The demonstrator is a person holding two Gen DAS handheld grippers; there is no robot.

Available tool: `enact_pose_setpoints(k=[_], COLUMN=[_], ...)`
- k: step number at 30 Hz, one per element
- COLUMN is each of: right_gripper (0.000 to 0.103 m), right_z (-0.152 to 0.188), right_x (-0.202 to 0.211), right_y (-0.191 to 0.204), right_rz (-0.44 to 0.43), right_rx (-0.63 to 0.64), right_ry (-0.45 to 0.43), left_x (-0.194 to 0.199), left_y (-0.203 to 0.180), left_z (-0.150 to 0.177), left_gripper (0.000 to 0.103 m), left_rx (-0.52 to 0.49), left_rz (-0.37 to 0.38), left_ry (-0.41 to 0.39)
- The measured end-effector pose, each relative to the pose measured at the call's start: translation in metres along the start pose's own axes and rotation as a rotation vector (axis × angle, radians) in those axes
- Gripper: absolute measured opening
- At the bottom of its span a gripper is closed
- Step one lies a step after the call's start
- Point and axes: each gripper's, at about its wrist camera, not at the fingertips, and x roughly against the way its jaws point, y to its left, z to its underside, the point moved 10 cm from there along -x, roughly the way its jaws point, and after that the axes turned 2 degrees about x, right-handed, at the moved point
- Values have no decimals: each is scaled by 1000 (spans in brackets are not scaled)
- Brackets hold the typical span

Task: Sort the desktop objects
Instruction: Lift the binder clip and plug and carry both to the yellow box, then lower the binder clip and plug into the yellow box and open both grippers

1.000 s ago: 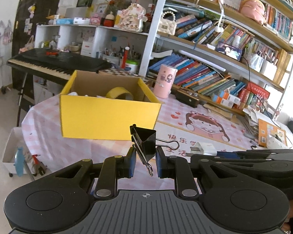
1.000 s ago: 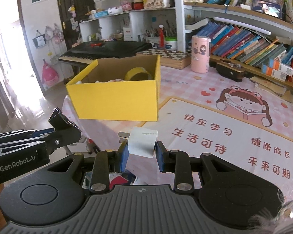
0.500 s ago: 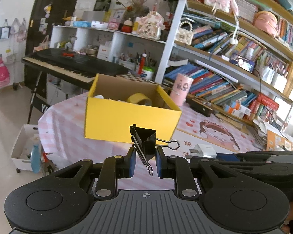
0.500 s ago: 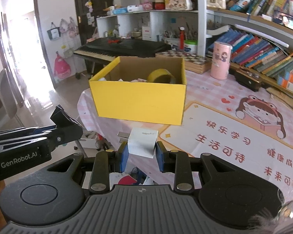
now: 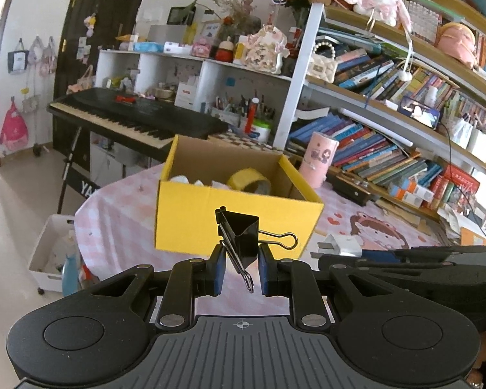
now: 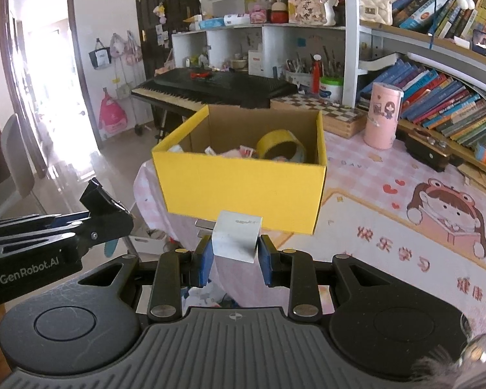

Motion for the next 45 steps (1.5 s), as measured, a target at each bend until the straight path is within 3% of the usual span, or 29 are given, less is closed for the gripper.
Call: enact_pose_setpoints(k=[12, 21, 35, 45], right_gripper=[28, 28, 28, 28], right_z=[-61, -86, -96, -99], right_x=[-43, -79, -146, -186], right_y=[-30, -56, -75, -83], right_rz=[-30, -56, -87, -89], right_rx=[15, 19, 83, 163], right_ry=[-71, -70, -10, 47], left_x=[-52, -94, -160, -189], left_y=[-3, -10, -2, 2], left_z=[-50, -70, -65, -51], left_gripper=[19, 19, 19, 19], left_rx=[-12, -30, -103, -136], left_rz=[-45, -84, -178, -201], left_ry=[-63, -62, 47, 132])
